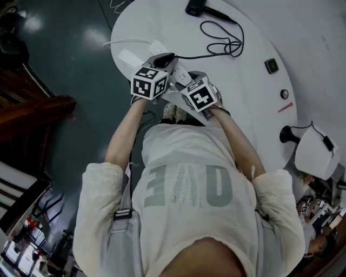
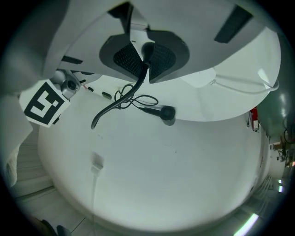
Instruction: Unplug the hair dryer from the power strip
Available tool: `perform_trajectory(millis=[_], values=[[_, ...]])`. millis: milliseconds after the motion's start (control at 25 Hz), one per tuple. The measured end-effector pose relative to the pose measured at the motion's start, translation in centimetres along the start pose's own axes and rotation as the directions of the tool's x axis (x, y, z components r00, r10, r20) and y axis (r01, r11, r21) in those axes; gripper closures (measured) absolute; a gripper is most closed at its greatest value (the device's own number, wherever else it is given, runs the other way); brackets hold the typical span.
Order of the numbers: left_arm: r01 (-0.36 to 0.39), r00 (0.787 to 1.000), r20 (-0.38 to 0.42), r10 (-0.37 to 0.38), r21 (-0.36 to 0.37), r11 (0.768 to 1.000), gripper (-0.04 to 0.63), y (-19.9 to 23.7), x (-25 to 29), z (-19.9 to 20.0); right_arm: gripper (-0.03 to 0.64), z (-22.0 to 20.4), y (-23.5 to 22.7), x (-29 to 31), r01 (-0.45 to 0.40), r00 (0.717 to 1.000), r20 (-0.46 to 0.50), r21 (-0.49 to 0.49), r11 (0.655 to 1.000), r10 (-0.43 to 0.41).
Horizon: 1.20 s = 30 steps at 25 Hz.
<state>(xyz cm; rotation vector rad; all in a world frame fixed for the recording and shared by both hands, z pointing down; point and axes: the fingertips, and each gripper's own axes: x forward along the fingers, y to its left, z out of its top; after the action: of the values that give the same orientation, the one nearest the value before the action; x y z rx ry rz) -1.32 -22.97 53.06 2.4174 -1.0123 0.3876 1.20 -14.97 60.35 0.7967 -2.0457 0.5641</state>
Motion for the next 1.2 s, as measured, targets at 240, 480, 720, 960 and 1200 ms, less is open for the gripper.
perform_trajectory(millis=[240,480,720,960,1200], values=[[-0.053,0.999,0.031,0.045,0.32,0.946,0.546,-1.9,-0.1,0.6,0.36,-0.6,0.1,-0.1,-0.061,0.997,-0.031,0.093,0.994,0.064],[0.015,0.992,0.124,0.001,-0.126,0.992,0.546,-1.0,-0.6,0.8,0.359,-0.8,0.1,-0.4,-0.031,0.998,-0.059,0.105,0.994,0.037],[-0.045,0.99,0.132,0.048,-0.03,0.999,0.548,-1.5,-1.3,1.0,0.359,-0.9,0.3,-0.5,-0.038,0.996,-0.075,0.105,0.994,0.046],[-0.071,0.991,0.133,0.03,0.312,0.947,0.551,-3.6,-1.5,2.0,0.357,-0.9,0.7,-0.3,-0.056,0.995,-0.076,0.116,0.992,0.065],[-0.167,0.88,0.472,-0.061,0.425,0.889,0.578,-5.2,-5.0,18.5,0.357,-1.8,0.4,-0.5,-0.018,0.992,-0.119,0.091,0.996,0.029]])
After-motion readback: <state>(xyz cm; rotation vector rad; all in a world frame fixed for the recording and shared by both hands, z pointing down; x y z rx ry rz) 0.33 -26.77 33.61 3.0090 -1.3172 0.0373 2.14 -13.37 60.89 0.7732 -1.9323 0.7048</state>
